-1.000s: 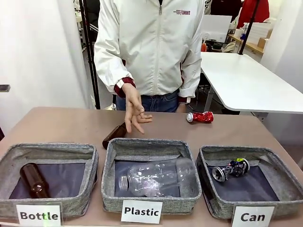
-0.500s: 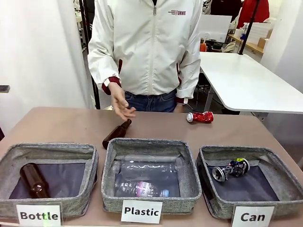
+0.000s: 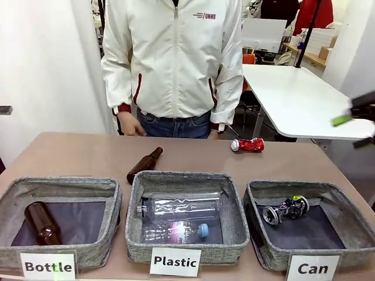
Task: Sort the can waste into the basket.
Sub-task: Pick up the can waste from the table and place it in the right Fabric basket.
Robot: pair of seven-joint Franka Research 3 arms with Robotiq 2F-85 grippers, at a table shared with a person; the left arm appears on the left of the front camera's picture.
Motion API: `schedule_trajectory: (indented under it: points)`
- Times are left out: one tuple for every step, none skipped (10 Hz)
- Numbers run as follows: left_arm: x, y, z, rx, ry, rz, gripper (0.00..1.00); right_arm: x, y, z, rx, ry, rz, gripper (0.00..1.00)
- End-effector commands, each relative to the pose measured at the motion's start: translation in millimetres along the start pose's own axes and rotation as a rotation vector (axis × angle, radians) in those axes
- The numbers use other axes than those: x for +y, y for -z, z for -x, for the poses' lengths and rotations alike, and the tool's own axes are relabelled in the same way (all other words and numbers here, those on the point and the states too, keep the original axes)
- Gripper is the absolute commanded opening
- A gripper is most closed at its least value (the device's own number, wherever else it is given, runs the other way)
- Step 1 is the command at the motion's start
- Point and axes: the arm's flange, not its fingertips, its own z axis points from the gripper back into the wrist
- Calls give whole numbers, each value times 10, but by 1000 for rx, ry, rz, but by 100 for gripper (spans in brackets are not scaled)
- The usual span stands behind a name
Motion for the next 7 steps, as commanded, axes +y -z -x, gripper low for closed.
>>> schedule_trajectory:
  points:
    - [-39, -18, 16, 11, -1, 2, 100, 318, 614, -318, -99, 78, 436, 100]
    - [-39, -18, 16, 11, -1, 2, 100, 468, 955, -367, -123, -34, 577, 100]
    - [-39, -18, 16, 11, -1, 2, 100, 558, 1127, -367, -131, -111, 617, 100]
    - [-39, -18, 16, 11, -1, 2, 100, 608, 1153, -336, -155, -153, 586, 100]
    - [-39, -18, 16, 11, -1, 2, 100, 596, 1077, -319, -153, -164, 518, 100]
    - [-39, -18, 16, 11, -1, 2, 100, 530, 908, -282, -117, -156, 427, 100]
    - [-39, -18, 16, 11, -1, 2, 100, 614, 1259, -282, -158, -195, 549, 100]
